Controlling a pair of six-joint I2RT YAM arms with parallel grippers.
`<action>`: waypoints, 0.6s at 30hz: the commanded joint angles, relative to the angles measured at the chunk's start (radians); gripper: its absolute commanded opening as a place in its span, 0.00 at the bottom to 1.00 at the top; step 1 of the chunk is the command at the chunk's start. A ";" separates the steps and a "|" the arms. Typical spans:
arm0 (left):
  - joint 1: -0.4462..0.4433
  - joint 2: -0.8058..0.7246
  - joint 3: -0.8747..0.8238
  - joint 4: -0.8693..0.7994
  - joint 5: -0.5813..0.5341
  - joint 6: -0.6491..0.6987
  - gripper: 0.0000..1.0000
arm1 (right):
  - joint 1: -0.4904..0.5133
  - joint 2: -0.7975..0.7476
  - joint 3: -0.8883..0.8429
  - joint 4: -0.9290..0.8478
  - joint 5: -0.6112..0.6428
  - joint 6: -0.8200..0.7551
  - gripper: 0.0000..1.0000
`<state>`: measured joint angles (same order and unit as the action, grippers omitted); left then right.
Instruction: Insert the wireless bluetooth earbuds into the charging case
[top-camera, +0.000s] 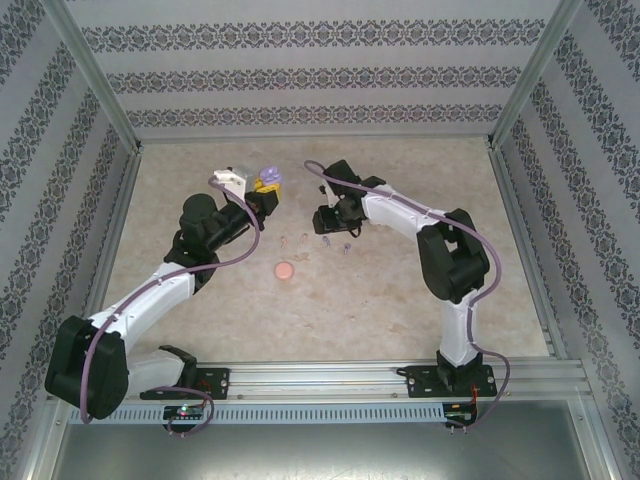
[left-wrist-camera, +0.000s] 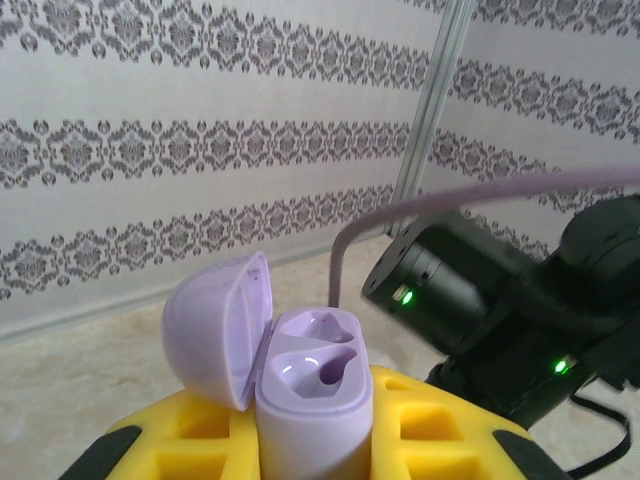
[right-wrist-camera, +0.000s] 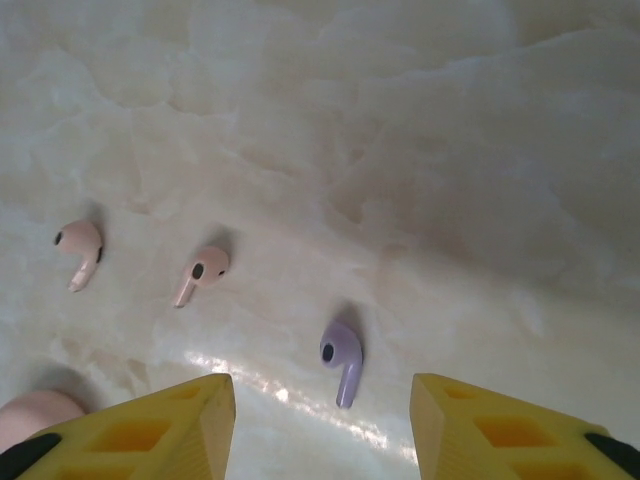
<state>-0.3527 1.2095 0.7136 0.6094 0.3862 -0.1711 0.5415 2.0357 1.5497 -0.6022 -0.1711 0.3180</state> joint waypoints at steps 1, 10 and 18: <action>-0.006 0.011 -0.002 0.153 -0.012 -0.050 0.00 | 0.022 0.049 0.058 -0.065 0.046 -0.040 0.48; -0.006 0.024 -0.022 0.210 0.002 -0.063 0.00 | 0.047 0.130 0.111 -0.099 0.100 -0.059 0.45; -0.006 0.024 -0.017 0.229 0.022 -0.064 0.00 | 0.061 0.165 0.133 -0.114 0.137 -0.063 0.43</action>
<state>-0.3527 1.2335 0.6994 0.7521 0.3874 -0.2180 0.5873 2.1853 1.6539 -0.6849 -0.0807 0.2722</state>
